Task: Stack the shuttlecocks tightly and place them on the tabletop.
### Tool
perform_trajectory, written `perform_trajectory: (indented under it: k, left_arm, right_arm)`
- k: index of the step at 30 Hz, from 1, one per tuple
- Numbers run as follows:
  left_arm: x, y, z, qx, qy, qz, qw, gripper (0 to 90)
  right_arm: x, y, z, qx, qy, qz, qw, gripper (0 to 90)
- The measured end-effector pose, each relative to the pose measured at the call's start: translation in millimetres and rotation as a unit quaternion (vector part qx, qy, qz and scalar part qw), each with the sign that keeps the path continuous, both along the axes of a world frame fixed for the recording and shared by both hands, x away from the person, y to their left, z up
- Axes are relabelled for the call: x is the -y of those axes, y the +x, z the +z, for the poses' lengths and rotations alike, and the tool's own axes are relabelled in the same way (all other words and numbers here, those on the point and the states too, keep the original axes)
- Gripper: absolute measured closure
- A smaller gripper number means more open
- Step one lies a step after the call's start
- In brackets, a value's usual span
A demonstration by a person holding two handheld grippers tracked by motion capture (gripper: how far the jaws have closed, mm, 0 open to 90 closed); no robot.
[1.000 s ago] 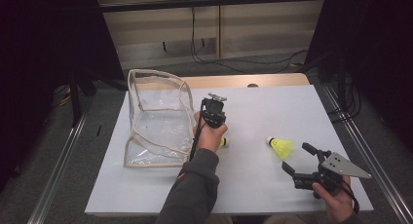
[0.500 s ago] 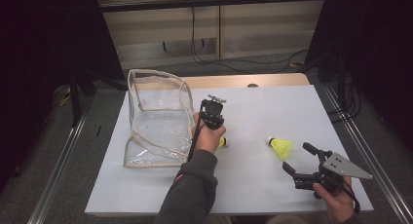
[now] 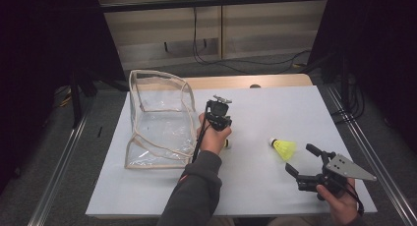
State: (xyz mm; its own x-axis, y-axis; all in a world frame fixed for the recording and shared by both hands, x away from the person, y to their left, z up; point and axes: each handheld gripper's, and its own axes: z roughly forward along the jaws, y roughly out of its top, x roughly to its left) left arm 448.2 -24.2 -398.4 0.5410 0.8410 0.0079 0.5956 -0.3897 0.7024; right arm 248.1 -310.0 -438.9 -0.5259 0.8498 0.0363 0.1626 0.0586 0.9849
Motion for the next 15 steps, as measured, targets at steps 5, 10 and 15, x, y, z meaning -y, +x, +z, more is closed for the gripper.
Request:
perform_trajectory:
  k: [5,10,15]
  left_arm:
    - [2.8,2.1,-1.0,0.012,-0.002,0.004,0.9999,78.1]
    - [3.4,4.6,-1.2,0.017,-0.004,0.009,0.9998,81.9]
    - [3.2,5.2,-0.5,0.019,-0.001,0.009,0.9998,85.6]
  right_arm:
    - [0.9,0.4,-0.3,-0.002,0.0,-0.001,1.0,2.9]
    - [1.2,0.5,-0.4,-0.001,0.001,0.001,1.0,2.9]
    - [2.7,0.8,-1.0,-0.003,0.004,0.0,1.0,2.9]
